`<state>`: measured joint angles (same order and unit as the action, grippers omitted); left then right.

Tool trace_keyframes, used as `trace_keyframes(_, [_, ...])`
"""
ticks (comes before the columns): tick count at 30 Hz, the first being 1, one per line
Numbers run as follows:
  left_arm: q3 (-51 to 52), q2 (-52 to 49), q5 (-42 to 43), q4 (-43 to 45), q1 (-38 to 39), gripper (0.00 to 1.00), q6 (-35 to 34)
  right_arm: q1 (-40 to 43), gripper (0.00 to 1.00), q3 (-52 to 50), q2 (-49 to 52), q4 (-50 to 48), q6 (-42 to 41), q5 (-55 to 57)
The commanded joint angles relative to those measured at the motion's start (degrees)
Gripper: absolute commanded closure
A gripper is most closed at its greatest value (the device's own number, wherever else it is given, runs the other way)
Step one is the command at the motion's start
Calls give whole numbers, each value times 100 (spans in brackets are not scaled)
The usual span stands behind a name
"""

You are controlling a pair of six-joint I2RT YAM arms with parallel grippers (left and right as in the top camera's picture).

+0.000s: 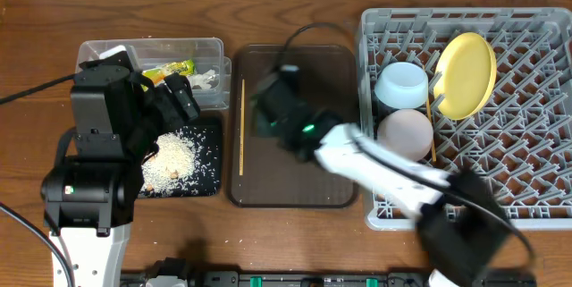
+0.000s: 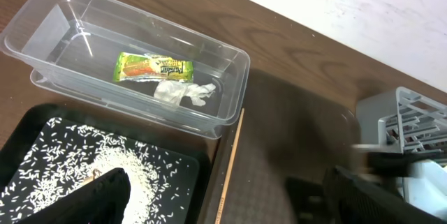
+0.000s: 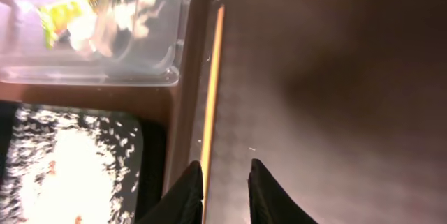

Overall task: Sort waste into correct bins and load items into the dishwasher rack
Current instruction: 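Move the right gripper back to the remaining chopstick on the tray, then grasp the second wooden chopstick and lift it with the right gripper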

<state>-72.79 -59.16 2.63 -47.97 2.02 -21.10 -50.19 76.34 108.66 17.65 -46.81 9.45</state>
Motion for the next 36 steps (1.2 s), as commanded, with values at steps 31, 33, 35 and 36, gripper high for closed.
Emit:
trace_keyframes(31, [-83, 0, -9, -2, -24, 9, 50, -1038, 83, 81, 1497, -1158, 704, 2138])
trace_keyframes(33, [-83, 0, -9, -4, -24, 9, 50, -1034, 82, 81, 1497, -1333, 704, 2015])
trace_keyframes(35, [-83, 0, -9, -2, -24, 9, 50, -1008, 82, 81, 1499, -1469, 702, 2009])
trace_keyframes(36, [-83, 0, -9, -2, -24, 9, 50, -999, 82, 81, 1499, -1506, 702, 2009])
